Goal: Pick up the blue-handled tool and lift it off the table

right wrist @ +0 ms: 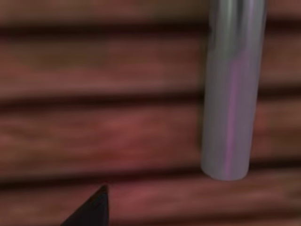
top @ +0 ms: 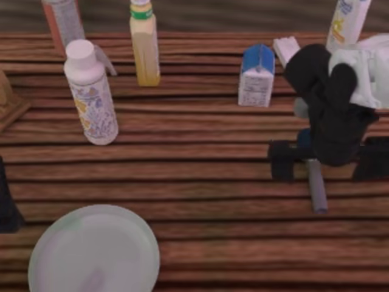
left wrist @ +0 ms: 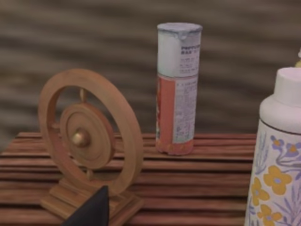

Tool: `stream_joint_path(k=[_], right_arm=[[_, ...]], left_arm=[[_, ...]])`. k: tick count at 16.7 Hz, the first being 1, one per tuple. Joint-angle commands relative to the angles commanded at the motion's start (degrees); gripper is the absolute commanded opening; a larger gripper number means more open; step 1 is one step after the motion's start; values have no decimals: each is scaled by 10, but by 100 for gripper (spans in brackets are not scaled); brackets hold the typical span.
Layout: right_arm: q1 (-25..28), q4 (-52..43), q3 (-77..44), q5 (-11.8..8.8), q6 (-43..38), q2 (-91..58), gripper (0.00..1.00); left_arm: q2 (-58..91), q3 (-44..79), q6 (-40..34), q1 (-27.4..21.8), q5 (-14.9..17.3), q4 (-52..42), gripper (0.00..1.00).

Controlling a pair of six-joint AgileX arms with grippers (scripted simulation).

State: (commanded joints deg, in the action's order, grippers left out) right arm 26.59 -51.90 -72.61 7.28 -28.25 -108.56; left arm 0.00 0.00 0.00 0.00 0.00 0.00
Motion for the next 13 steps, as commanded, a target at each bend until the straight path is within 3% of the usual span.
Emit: stream_joint_path(k=[7,13], right_arm=[[-14,167,68,0,13,-92,100],[-16,185,77,0,15,-104,100]], left_arm=[[0,0,0,0,0,0,100],[0,0,0,0,0,0,100]])
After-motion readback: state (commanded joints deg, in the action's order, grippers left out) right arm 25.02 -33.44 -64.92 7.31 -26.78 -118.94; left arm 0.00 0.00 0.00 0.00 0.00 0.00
